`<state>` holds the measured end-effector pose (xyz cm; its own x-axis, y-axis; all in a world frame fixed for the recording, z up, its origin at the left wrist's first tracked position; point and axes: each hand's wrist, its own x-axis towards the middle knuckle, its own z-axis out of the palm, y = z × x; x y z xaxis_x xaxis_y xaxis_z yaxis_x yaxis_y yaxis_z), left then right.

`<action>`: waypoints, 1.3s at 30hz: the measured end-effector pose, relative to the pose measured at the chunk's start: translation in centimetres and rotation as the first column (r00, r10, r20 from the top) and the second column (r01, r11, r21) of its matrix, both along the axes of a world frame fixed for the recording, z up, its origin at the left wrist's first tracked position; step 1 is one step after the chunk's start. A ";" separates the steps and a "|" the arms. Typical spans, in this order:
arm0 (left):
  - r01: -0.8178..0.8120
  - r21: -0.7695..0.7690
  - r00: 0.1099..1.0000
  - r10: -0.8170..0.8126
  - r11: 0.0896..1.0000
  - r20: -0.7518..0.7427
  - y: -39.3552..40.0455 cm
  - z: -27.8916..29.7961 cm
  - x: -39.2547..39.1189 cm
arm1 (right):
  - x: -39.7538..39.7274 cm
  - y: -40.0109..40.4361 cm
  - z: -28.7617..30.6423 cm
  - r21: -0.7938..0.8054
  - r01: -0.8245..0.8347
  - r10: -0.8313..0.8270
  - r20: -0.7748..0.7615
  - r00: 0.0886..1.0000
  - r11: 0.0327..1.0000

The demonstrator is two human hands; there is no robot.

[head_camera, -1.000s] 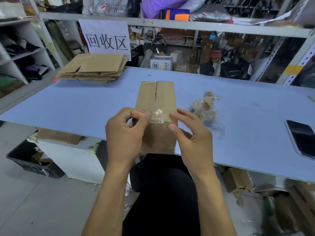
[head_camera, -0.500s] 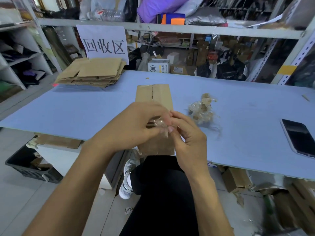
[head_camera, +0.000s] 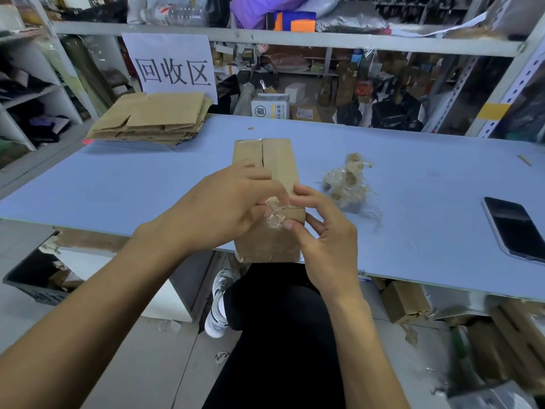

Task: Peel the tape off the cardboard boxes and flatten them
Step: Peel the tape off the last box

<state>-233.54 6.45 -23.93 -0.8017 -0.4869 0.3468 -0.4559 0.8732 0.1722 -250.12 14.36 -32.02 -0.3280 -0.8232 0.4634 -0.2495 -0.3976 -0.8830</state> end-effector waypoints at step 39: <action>0.159 0.412 0.987 -0.131 0.897 -0.094 0.5 1.8 0.1 | -1.1 -0.1 0.3 0.065 -0.071 0.062 0.125 0.990 0.995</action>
